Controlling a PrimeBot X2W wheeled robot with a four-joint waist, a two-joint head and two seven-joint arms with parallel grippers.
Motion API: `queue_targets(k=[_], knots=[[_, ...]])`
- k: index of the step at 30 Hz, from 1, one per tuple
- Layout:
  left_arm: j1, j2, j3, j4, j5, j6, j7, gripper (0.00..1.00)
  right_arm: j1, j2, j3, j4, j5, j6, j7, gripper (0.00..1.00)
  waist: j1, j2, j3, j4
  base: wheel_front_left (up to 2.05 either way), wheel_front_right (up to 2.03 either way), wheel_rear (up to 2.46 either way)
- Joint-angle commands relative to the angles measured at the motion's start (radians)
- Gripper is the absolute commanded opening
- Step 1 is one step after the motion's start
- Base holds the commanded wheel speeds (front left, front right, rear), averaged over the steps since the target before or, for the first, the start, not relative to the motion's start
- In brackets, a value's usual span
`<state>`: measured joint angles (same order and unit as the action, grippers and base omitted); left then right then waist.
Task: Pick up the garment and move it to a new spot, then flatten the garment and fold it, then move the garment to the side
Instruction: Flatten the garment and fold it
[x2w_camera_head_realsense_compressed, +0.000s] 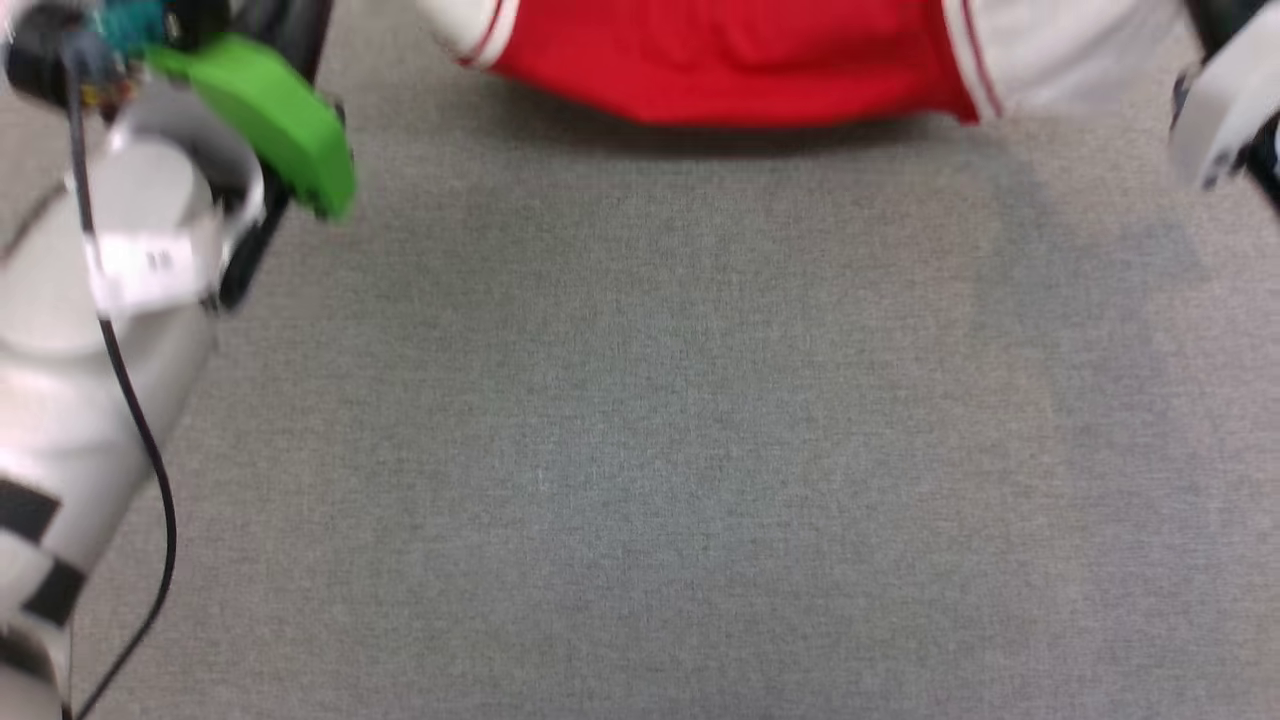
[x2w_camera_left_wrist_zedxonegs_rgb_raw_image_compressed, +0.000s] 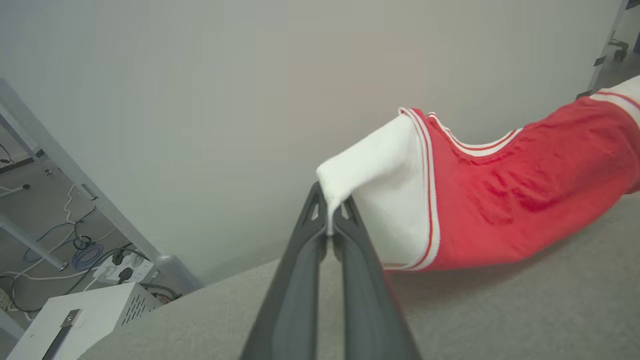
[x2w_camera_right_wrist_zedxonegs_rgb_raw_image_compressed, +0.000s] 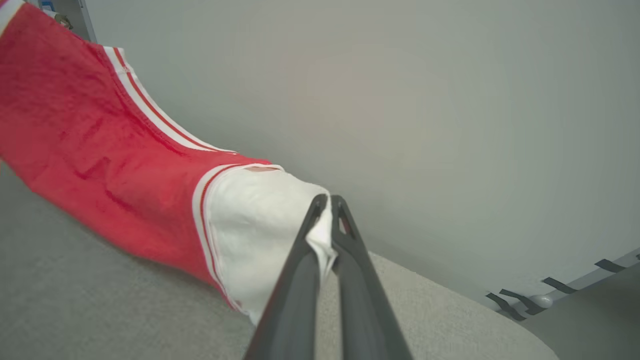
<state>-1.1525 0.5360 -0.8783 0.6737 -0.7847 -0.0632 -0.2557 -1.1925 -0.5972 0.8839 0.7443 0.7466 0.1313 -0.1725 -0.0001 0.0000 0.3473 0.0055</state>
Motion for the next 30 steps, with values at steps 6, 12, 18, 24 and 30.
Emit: queue_targets(k=[6,12,18,24,30], knots=[[0.343,0.062,0.03,-0.158,-0.031,0.082,-0.006,0.0,0.259,-0.038,0.029,-0.063,0.074,-0.001,-0.023,0.0,0.0001,0.0,-0.147,-0.005,0.0,0.0,0.0],[0.595,0.095,0.053,-0.245,-0.072,0.147,-0.006,0.0,0.482,-0.056,0.026,-0.094,0.124,-0.001,-0.037,0.0,0.0001,0.0,-0.213,-0.009,0.0,0.0,0.0],[0.791,0.11,0.08,-0.297,-0.098,0.195,-0.006,0.0,0.682,-0.065,-0.019,-0.109,0.147,-0.001,-0.06,0.0,0.0001,0.0,-0.272,-0.009,0.0,0.0,0.0],[0.966,0.123,0.136,-0.361,-0.122,0.245,-0.006,0.0,0.862,-0.073,-0.103,-0.137,0.138,-0.001,-0.078,0.0,0.0001,0.0,-0.308,-0.009,0.0,0.0,0.0],[1.12,0.119,0.185,-0.402,-0.118,0.278,-0.006,0.0,1.022,-0.064,-0.198,-0.16,0.089,-0.001,-0.084,0.0,0.0001,0.0,-0.321,-0.011,0.0,0.0,0.0]])
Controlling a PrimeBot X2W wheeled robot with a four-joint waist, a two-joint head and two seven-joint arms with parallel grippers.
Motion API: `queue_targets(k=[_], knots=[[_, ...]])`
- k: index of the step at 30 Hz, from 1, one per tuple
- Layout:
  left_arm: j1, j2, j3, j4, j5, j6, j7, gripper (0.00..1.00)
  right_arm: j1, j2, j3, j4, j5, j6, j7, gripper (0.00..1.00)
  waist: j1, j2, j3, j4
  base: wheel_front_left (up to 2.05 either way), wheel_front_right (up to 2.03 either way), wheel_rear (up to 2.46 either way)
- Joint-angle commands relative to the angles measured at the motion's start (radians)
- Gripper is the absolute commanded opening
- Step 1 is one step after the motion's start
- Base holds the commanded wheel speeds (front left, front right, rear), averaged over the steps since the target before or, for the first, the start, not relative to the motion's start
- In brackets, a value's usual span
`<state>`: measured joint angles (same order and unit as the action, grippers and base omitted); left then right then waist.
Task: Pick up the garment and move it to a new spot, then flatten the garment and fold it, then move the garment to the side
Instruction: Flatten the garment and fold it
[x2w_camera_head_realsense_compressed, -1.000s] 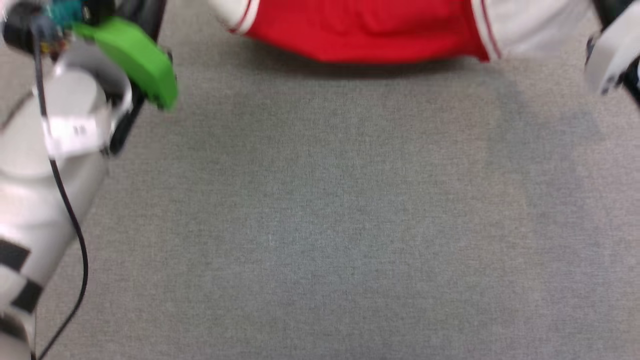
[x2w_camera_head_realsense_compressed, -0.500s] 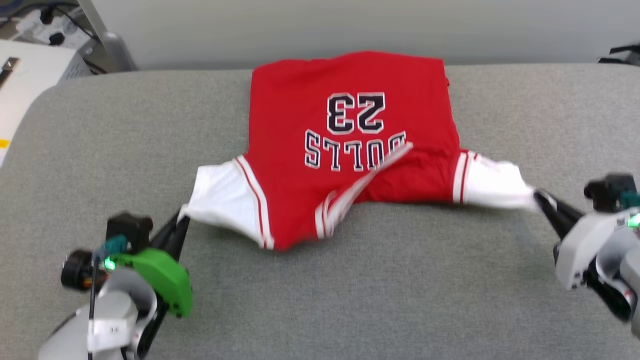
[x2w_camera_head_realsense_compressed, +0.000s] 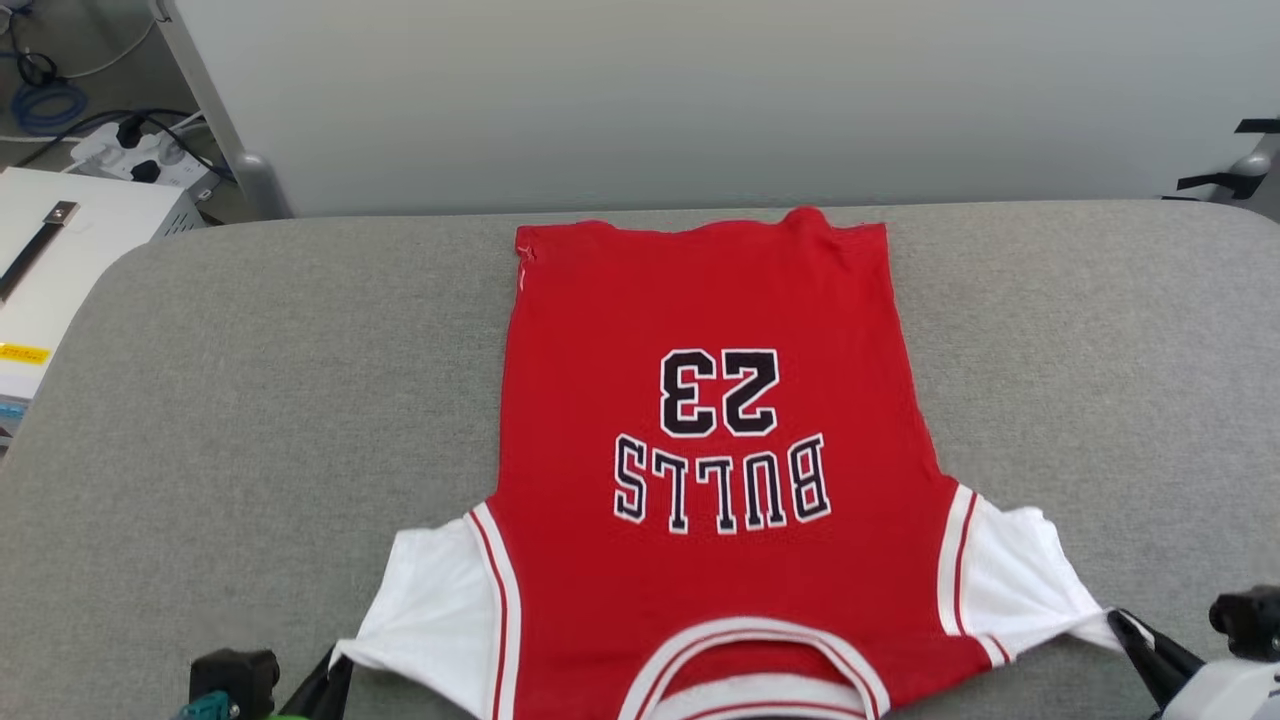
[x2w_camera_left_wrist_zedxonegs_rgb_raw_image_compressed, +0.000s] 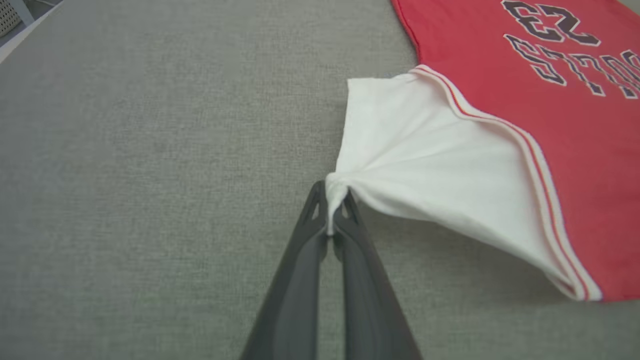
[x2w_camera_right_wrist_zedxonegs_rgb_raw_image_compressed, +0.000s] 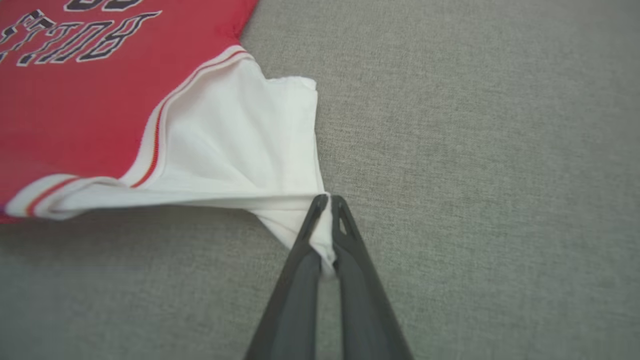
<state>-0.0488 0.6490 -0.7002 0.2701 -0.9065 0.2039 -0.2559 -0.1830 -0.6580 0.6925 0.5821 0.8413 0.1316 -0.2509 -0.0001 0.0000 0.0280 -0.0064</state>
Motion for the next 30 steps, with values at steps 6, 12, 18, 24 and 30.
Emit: queue_targets(k=[6,12,18,24,30], knots=[[0.103,-0.005,0.017,-0.008,0.015,0.018,-0.006,0.0,0.155,0.004,-0.094,-0.031,-0.029,-0.001,0.016,0.0,0.0001,0.0,-0.017,0.009,0.0,0.0,0.0],[0.127,-0.025,0.039,-0.011,0.036,0.013,-0.006,0.0,0.242,0.023,-0.193,-0.086,-0.069,-0.001,0.057,0.0,0.0001,0.0,-0.02,0.019,0.0,0.0,0.0],[0.097,-0.056,0.064,-0.021,0.081,0.0,-0.006,0.0,0.246,0.058,-0.332,-0.151,-0.158,-0.001,0.072,0.88,0.0001,0.0,-0.009,0.031,0.0,0.0,0.0],[0.054,-0.095,0.085,-0.027,0.124,-0.015,-0.006,0.0,0.202,0.086,-0.504,-0.287,-0.243,-0.001,0.115,1.0,0.0001,0.0,0.02,0.053,0.0,0.0,0.0],[0.03,-0.13,0.124,-0.051,0.178,-0.013,-0.006,0.0,0.093,0.082,-0.677,-0.478,-0.314,-0.001,0.227,1.0,0.0001,0.0,0.079,0.092,0.0,0.0,0.0]])
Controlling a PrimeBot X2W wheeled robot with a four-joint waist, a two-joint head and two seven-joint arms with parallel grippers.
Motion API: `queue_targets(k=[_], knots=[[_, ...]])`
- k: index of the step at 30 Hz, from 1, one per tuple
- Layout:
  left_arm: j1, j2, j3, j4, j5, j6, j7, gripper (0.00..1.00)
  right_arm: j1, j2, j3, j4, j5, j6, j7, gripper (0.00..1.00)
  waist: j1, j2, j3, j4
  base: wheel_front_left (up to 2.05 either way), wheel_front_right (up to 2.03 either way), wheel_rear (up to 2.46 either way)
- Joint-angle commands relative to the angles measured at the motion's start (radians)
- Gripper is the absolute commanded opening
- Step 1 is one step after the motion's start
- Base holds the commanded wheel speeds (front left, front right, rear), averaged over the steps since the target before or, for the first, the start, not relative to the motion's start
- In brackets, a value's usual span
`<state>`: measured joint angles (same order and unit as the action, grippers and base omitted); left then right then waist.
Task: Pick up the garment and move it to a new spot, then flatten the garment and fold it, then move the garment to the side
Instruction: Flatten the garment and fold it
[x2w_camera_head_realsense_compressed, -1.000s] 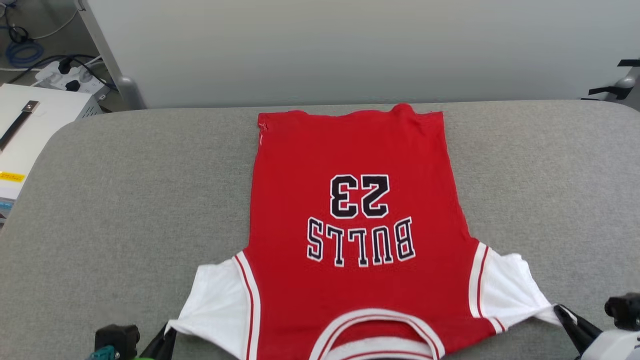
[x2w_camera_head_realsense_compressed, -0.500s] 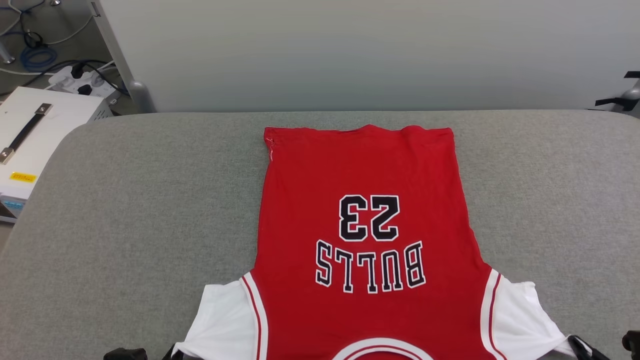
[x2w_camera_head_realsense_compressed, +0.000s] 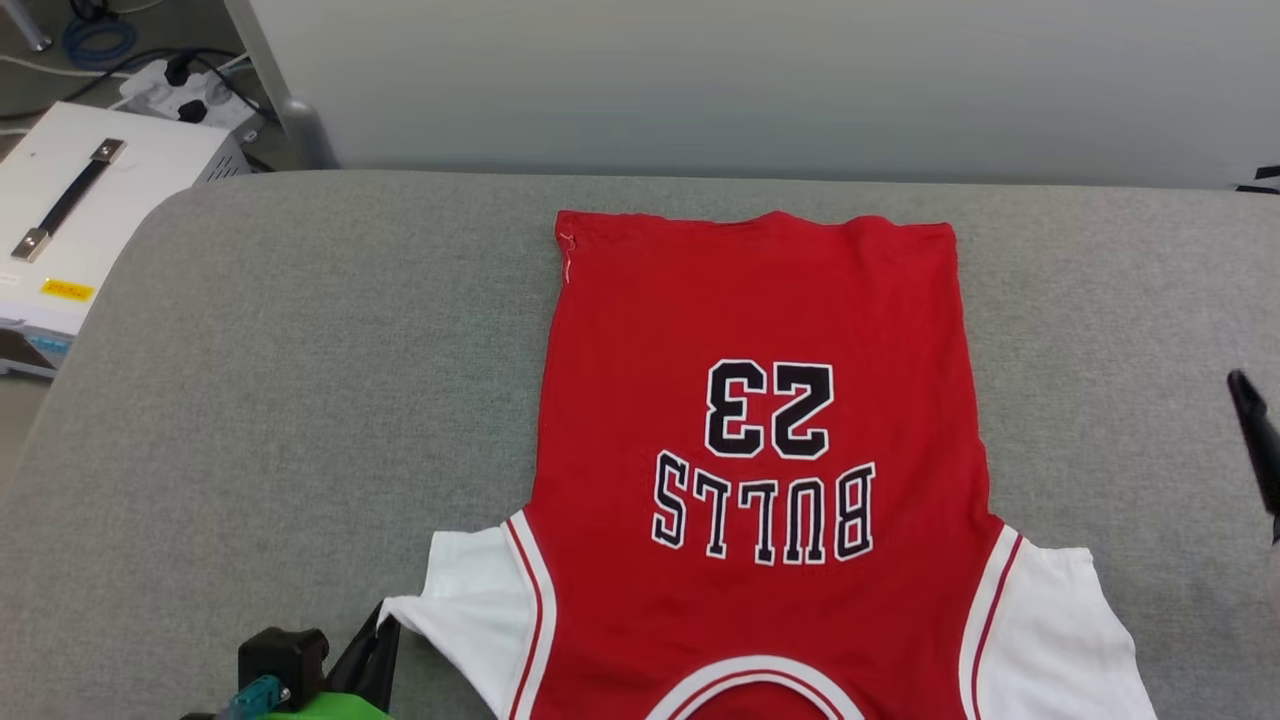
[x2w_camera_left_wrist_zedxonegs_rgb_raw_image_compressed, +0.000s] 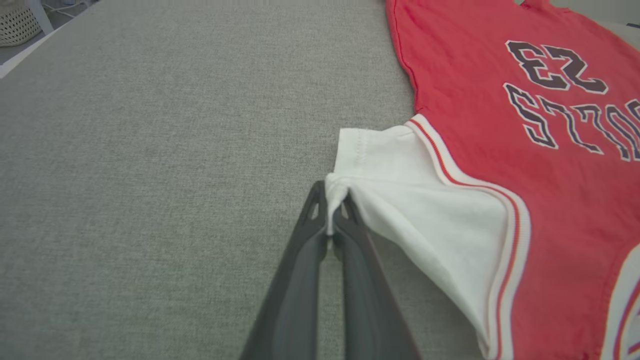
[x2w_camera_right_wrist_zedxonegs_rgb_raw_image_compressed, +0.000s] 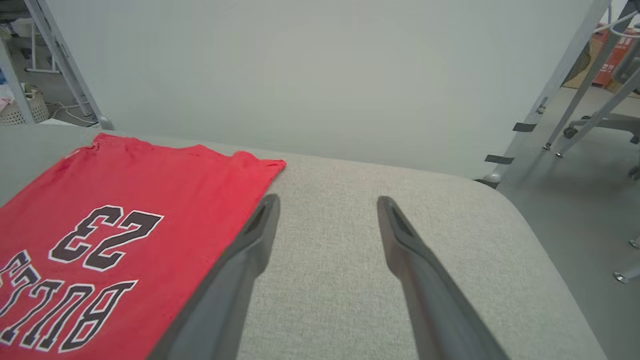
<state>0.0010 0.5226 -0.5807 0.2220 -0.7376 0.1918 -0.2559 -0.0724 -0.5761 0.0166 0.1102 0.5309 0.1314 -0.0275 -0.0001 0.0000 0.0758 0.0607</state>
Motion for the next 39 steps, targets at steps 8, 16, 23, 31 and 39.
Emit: queue_targets(k=[8,16,23,31,39], knots=[[-0.096,-0.076,0.053,-0.055,0.1,-0.029,-0.006,0.0,-0.306,-0.033,-0.053,-0.15,-0.028,-0.001,0.302,1.0,0.0001,0.0,0.189,0.122,0.0,0.0,0.0],[-0.177,-0.184,0.095,-0.082,0.189,-0.075,-0.006,0.0,-0.647,-0.121,0.076,-0.012,0.016,-0.001,0.711,1.0,0.0001,0.0,0.344,0.23,0.0,0.0,0.0],[-0.211,-0.273,0.135,-0.085,0.255,-0.127,-0.006,0.0,-0.847,-0.151,0.16,0.131,0.064,-0.001,1.021,1.0,0.0001,0.0,0.452,0.3,0.0,0.0,0.0],[-0.243,-0.36,0.18,-0.069,0.321,-0.193,-0.006,0.0,-0.959,-0.15,0.162,0.249,0.016,-0.001,1.123,1.0,0.0001,0.0,0.544,0.35,0.0,0.0,0.0],[-0.259,-0.413,0.227,-0.046,0.378,-0.244,-0.006,0.0,-0.886,-0.176,0.242,0.284,0.013,-0.001,1.184,1.0,0.0001,0.0,0.582,0.362,0.0,0.0,0.0]])
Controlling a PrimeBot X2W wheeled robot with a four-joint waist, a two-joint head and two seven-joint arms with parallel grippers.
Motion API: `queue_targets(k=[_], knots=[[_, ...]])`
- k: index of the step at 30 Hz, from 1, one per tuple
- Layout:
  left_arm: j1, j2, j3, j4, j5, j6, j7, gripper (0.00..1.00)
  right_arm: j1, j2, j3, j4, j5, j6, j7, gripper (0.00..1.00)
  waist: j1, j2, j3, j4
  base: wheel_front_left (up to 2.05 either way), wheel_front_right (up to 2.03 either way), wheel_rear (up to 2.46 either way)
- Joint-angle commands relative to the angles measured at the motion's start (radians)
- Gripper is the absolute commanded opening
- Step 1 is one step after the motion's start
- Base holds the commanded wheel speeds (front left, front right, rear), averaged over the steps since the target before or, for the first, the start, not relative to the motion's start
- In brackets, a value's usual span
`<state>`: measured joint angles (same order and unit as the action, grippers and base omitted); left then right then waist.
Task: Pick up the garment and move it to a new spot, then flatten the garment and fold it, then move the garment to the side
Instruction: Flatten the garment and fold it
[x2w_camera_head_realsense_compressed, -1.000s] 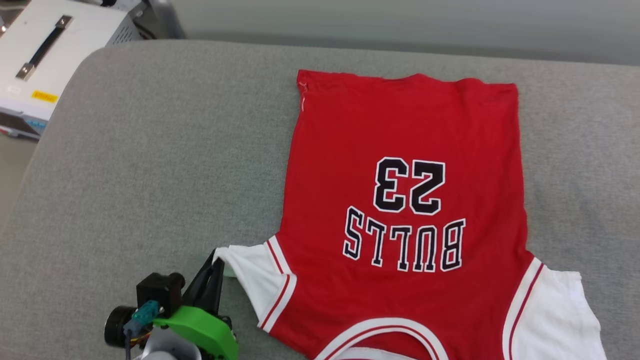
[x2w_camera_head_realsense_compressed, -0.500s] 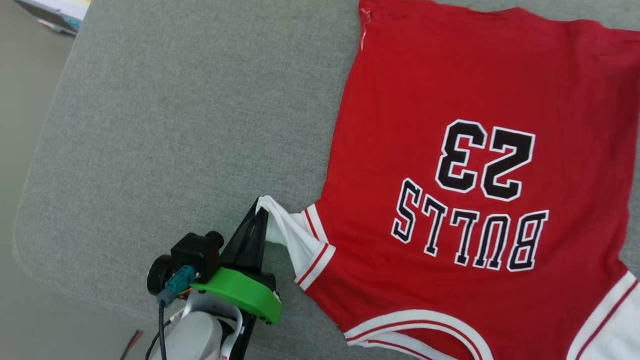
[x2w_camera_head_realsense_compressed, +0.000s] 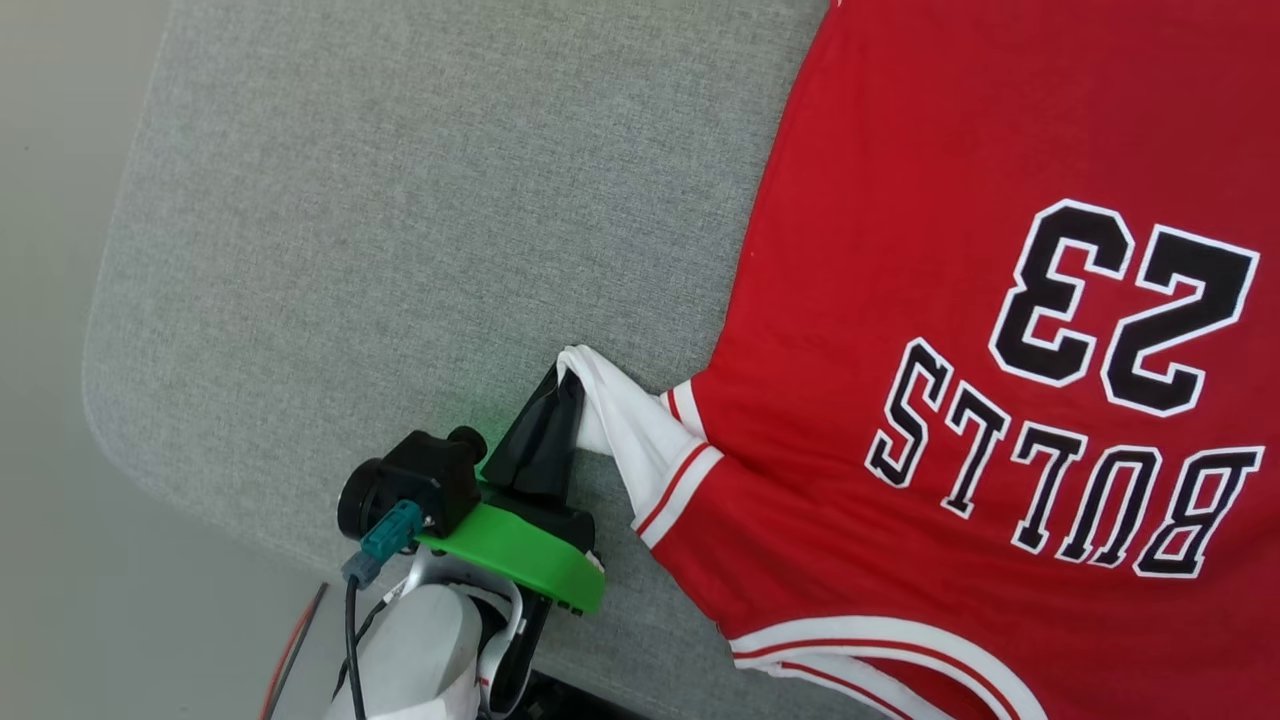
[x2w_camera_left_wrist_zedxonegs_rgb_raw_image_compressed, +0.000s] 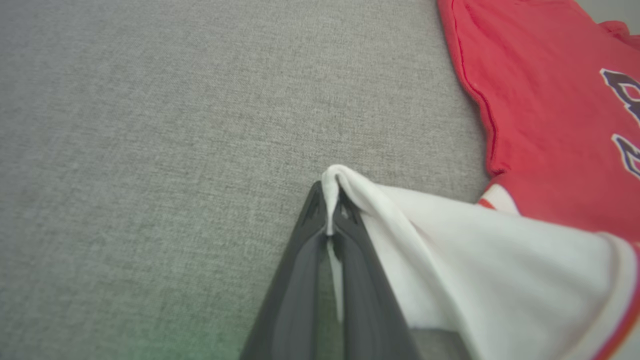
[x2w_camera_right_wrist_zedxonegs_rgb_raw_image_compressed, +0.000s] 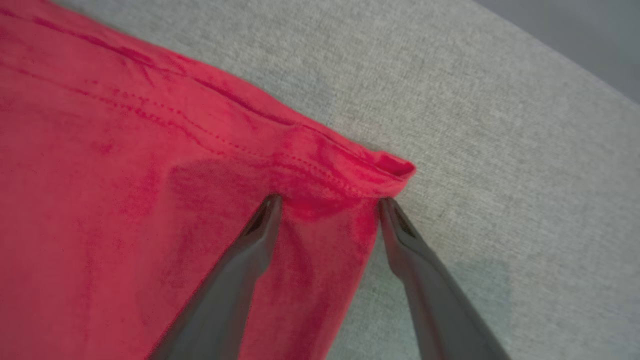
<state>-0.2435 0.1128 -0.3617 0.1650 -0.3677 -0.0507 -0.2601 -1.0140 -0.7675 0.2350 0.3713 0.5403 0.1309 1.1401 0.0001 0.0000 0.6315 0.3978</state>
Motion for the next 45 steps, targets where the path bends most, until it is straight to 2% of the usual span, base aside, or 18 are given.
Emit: queue_targets(k=[1,4,5,6,14,17,24,27,32,36,45], knots=[[-0.015,-0.008,0.014,0.013,0.013,-0.006,-0.002,0.0,0.073,0.01,0.03,0.017,0.017,0.0,0.017,1.0,-0.0001,0.0,0.029,0.024,0.0,0.0,0.0],[-0.015,-0.019,0.03,0.018,0.027,-0.017,-0.002,0.0,0.099,0.002,0.015,0.018,0.04,0.0,0.001,1.0,-0.0001,0.0,0.03,0.021,0.0,0.0,0.0],[-0.015,-0.022,0.035,0.021,0.032,-0.02,-0.002,0.0,0.103,-0.006,0.018,0.012,0.034,0.0,-0.009,0.33,-0.0001,0.0,0.029,0.02,0.0,0.0,0.0],[-0.015,-0.024,0.039,0.024,0.036,-0.023,-0.002,0.0,0.104,-0.011,0.018,0.01,0.035,0.0,-0.015,0.0,-0.0001,0.0,0.027,0.019,0.0,0.0,0.0],[0.007,-0.035,0.082,0.044,0.066,-0.039,-0.002,0.0,0.077,0.009,0.018,0.006,0.046,0.0,-0.116,0.0,-0.0001,0.0,-0.047,-0.019,0.0,0.0,0.0],[0.028,-0.037,0.102,0.047,0.075,-0.041,-0.002,0.0,0.081,0.006,0.05,-0.006,0.051,0.0,-0.173,0.0,-0.0001,0.0,-0.101,-0.04,0.0,0.0,0.0],[0.094,-0.022,0.148,0.058,0.091,-0.042,-0.002,0.0,0.159,-0.059,0.139,-0.074,0.127,0.0,-0.306,0.0,-0.0001,0.0,-0.228,-0.102,0.0,0.0,0.0],[0.123,-0.014,0.161,0.061,0.093,-0.04,-0.002,0.0,0.211,-0.093,0.145,-0.104,0.171,0.0,-0.355,0.0,-0.0001,0.0,-0.275,-0.127,0.0,0.0,0.0],[0.169,0.0,0.184,0.064,0.094,-0.033,-0.002,0.0,0.344,-0.15,0.125,-0.158,0.227,0.0,-0.429,0.0,-0.0001,0.0,-0.342,-0.168,0.0,0.0,0.0],[0.211,0.013,0.205,0.058,0.086,-0.025,-0.002,0.0,0.481,-0.171,0.092,-0.187,0.257,0.0,-0.467,0.0,-0.0001,0.0,-0.388,-0.212,0.0,0.0,0.0],[0.28,0.043,0.235,0.04,0.074,-0.005,0.002,0.0,0.822,-0.139,0.002,-0.191,0.3,0.0,-0.53,0.0,-0.0001,0.0,-0.448,-0.292,0.0,0.0,0.0]])
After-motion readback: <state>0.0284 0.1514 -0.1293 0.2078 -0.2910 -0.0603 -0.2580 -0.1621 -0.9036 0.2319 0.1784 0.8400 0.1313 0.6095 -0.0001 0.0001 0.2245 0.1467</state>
